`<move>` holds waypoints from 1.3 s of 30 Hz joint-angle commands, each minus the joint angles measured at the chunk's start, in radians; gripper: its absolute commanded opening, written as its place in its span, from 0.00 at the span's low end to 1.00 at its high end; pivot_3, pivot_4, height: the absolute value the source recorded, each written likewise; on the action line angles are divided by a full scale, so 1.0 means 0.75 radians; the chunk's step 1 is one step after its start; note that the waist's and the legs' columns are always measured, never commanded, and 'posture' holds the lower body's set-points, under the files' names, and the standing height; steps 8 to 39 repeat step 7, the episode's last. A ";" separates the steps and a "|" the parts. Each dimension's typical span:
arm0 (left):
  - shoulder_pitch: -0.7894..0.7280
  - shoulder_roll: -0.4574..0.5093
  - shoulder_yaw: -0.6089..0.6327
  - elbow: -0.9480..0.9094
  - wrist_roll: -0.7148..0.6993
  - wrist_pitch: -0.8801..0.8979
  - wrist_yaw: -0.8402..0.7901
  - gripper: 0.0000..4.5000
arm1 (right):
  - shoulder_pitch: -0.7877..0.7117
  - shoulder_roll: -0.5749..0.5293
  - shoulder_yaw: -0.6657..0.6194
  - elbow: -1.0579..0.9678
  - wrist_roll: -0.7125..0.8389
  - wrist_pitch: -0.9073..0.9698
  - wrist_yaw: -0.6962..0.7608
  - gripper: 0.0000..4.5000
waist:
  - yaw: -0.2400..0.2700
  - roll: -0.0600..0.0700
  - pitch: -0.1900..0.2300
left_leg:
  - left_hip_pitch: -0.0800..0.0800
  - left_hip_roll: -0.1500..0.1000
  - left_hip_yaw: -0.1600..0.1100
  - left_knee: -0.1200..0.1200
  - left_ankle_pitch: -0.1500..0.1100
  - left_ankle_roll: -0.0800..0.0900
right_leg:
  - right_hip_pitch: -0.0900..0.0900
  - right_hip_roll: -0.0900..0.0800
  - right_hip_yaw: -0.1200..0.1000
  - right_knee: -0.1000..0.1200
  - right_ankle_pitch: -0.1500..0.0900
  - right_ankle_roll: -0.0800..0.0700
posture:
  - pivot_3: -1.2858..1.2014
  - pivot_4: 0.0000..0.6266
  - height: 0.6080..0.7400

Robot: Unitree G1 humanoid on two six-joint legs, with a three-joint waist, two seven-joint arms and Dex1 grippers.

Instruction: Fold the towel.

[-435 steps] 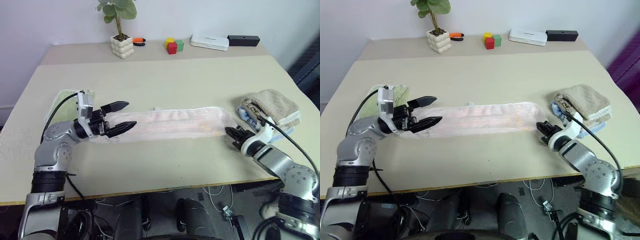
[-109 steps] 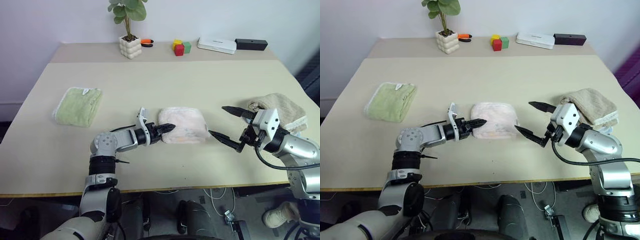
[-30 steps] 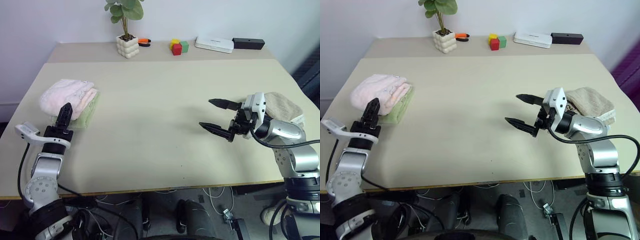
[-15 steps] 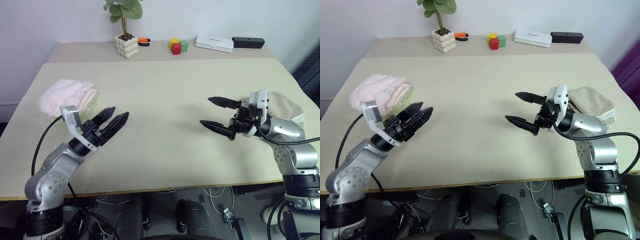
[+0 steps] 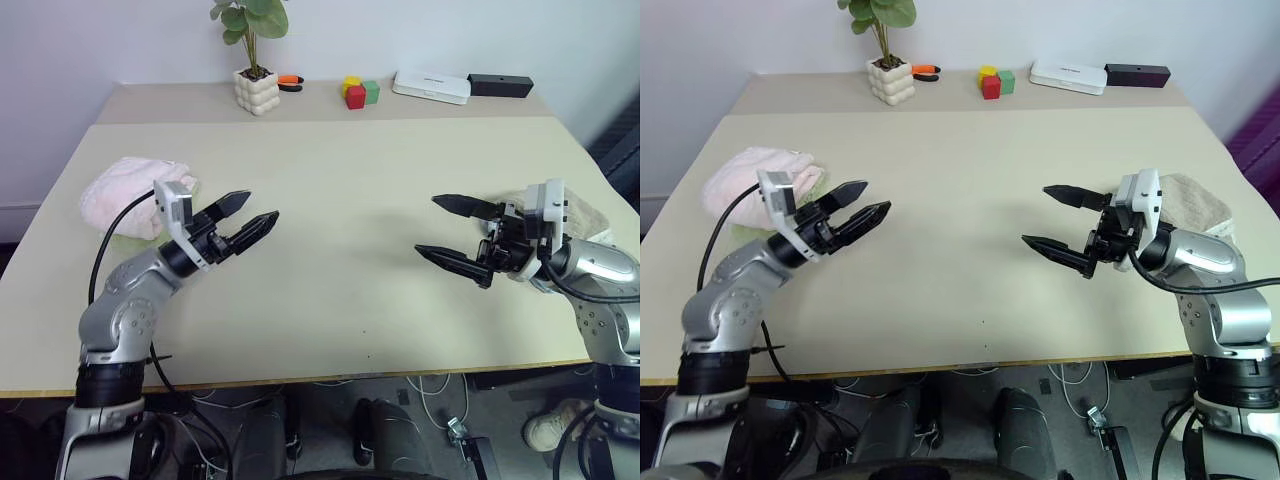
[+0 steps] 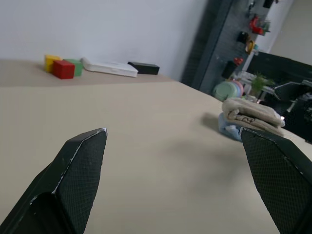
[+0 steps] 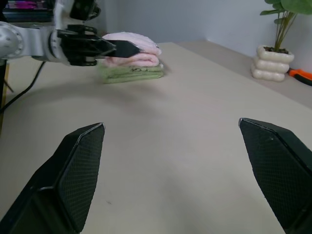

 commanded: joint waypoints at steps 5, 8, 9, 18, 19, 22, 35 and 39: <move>-0.044 -0.086 -0.017 0.036 0.042 -0.078 -0.016 0.99 | 0.062 -0.086 -0.118 -0.097 0.044 0.048 -0.030 1.00 | -0.006 0.000 0.000 | -0.005 0.000 0.001 0.002 0.002 0.003 | 0.003 0.000 0.000 0.001 0.000 0.001 | 0.52 0.24 1.00; -0.006 -0.096 -0.027 0.031 0.061 -0.096 -0.033 0.99 | 0.031 -0.084 -0.081 -0.097 0.040 0.059 -0.028 1.00 | -0.006 0.000 0.000 | -0.004 0.000 0.000 0.002 0.001 0.004 | 0.003 0.000 0.000 0.001 0.000 0.001 | 0.52 0.24 1.00; -0.006 -0.096 -0.027 0.031 0.061 -0.096 -0.033 0.99 | 0.031 -0.084 -0.081 -0.097 0.040 0.059 -0.028 1.00 | -0.006 0.000 0.000 | -0.004 0.000 0.000 0.002 0.001 0.004 | 0.003 0.000 0.000 0.001 0.000 0.001 | 0.52 0.24 1.00; -0.006 -0.096 -0.027 0.031 0.061 -0.096 -0.033 0.99 | 0.031 -0.084 -0.081 -0.097 0.040 0.059 -0.028 1.00 | -0.006 0.000 0.000 | -0.004 0.000 0.000 0.002 0.001 0.004 | 0.003 0.000 0.000 0.001 0.000 0.001 | 0.52 0.24 1.00; -0.006 -0.096 -0.027 0.031 0.061 -0.096 -0.033 0.99 | 0.031 -0.084 -0.081 -0.097 0.040 0.059 -0.028 1.00 | -0.006 0.000 0.000 | -0.004 0.000 0.000 0.002 0.001 0.004 | 0.003 0.000 0.000 0.001 0.000 0.001 | 0.52 0.24 1.00; -0.006 -0.096 -0.027 0.031 0.061 -0.096 -0.033 0.99 | 0.031 -0.084 -0.081 -0.097 0.040 0.059 -0.028 1.00 | -0.006 0.000 0.000 | -0.004 0.000 0.000 0.002 0.001 0.004 | 0.003 0.000 0.000 0.001 0.000 0.001 | 0.52 0.24 1.00; -0.006 -0.096 -0.027 0.031 0.061 -0.096 -0.033 0.99 | 0.031 -0.084 -0.081 -0.097 0.040 0.059 -0.028 1.00 | -0.006 0.000 0.000 | -0.004 0.000 0.000 0.002 0.001 0.004 | 0.003 0.000 0.000 0.001 0.000 0.001 | 0.52 0.24 1.00; -0.006 -0.096 -0.027 0.031 0.061 -0.096 -0.033 0.99 | 0.031 -0.084 -0.081 -0.097 0.040 0.059 -0.028 1.00 | -0.006 0.000 0.000 | -0.004 0.000 0.000 0.002 0.001 0.004 | 0.003 0.000 0.000 0.001 0.000 0.001 | 0.52 0.24 1.00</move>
